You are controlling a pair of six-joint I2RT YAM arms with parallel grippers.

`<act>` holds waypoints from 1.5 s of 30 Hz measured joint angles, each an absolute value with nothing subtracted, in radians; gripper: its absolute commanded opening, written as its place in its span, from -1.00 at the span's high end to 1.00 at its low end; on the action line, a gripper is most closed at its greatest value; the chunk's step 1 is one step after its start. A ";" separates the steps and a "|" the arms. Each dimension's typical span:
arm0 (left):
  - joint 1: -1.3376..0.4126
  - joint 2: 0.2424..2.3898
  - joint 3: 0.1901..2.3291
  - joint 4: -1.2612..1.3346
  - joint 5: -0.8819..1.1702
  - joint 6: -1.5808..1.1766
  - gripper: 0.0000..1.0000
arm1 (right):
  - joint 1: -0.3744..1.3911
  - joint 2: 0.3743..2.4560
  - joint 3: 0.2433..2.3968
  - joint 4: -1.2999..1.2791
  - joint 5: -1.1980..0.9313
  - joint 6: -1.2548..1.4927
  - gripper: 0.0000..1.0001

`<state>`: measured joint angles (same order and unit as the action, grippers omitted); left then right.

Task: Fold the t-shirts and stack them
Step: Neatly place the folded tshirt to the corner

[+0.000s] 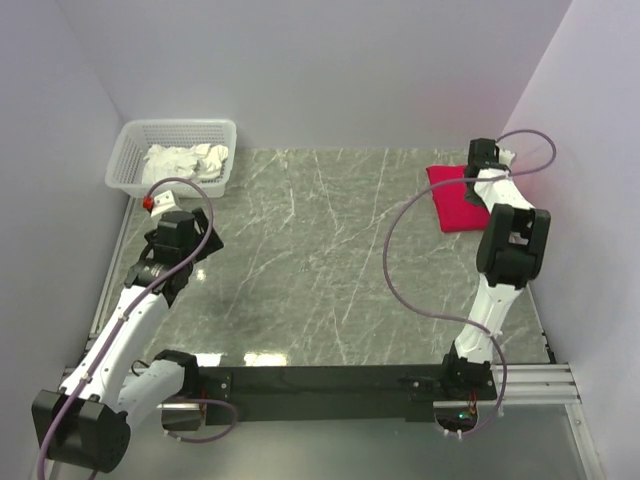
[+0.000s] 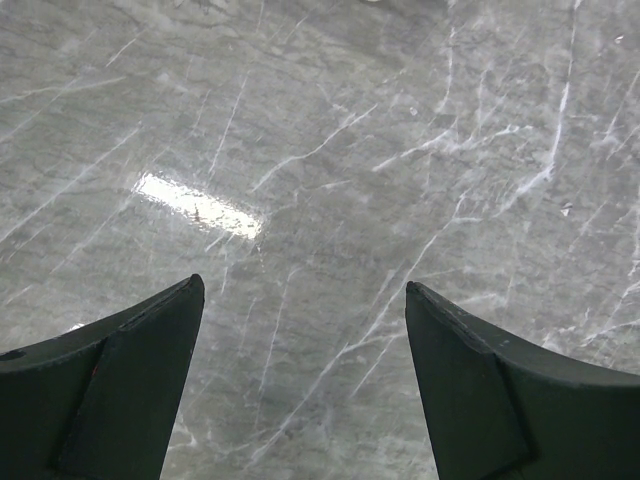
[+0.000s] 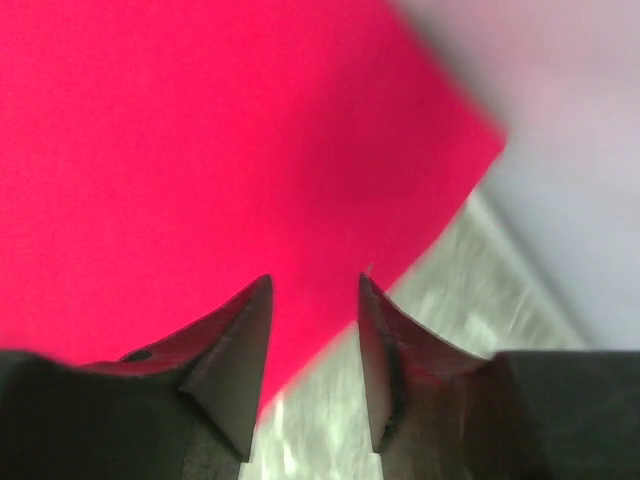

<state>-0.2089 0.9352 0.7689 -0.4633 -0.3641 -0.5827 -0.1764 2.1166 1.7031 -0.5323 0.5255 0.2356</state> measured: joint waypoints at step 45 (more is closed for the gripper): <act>-0.209 0.329 1.008 -0.772 -0.383 -0.617 -0.99 | 0.063 0.398 1.017 -0.827 0.240 0.487 -0.89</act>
<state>-0.2089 0.3294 1.0077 -0.7715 -0.3828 -0.6170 0.0628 0.3981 1.0168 -0.8272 0.2398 0.4870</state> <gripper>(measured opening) 0.995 0.869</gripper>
